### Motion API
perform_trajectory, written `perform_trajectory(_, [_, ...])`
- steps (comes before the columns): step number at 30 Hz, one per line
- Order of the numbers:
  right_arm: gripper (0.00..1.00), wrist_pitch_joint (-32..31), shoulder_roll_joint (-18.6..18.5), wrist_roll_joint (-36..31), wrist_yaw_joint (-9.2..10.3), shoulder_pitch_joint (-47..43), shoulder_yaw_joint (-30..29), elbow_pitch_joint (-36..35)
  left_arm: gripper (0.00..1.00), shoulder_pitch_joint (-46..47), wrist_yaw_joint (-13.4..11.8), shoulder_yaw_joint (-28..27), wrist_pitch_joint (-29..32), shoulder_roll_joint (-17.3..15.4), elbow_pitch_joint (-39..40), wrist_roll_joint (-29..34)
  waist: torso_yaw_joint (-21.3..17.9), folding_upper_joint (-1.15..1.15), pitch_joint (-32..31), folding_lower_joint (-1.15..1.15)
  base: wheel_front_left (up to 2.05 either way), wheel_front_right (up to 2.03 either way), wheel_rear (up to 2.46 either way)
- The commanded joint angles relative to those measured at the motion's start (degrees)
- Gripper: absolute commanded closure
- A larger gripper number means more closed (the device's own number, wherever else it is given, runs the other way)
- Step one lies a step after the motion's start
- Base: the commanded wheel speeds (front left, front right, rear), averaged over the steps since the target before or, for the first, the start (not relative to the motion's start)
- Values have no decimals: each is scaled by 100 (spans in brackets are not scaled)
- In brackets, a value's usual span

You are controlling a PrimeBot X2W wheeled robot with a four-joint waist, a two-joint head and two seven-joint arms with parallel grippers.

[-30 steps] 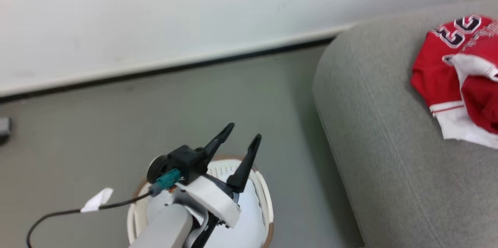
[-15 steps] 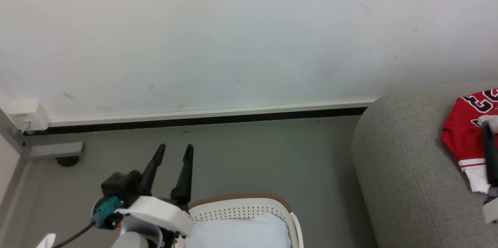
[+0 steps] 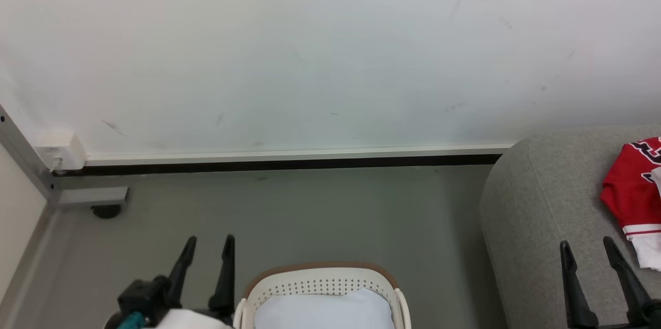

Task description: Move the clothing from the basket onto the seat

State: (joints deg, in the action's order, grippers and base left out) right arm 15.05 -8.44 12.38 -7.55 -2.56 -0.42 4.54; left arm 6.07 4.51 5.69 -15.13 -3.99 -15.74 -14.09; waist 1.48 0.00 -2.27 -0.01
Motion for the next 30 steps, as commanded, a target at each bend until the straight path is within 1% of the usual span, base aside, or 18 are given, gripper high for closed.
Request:
perform_trajectory(1, [0, 15, 74, -68, 14, -69, -25, -39, 0, -134, 17, -38, -2, 19, 14, 98, -17, 0, -4, 1, 0, 0, 0])
perform_trajectory(6, [0, 16, 234, -157, 14, -124, -105, -55, 0, -319, 97, -72, -2, 81, -43, 267, -18, 0, -9, 1, 0, 0, 0])
perform_trajectory(13, [0, 16, 266, -186, 14, -57, -111, 30, 0, -175, 181, -72, -2, 100, -51, 327, 45, 0, 0, 1, 0, 0, 0])
perform_trajectory(30, [0, 17, 328, -110, 14, -14, -62, 98, 0, -103, 161, -18, -2, 102, -63, 213, 163, 0, 1, 1, 0, 0, 0])
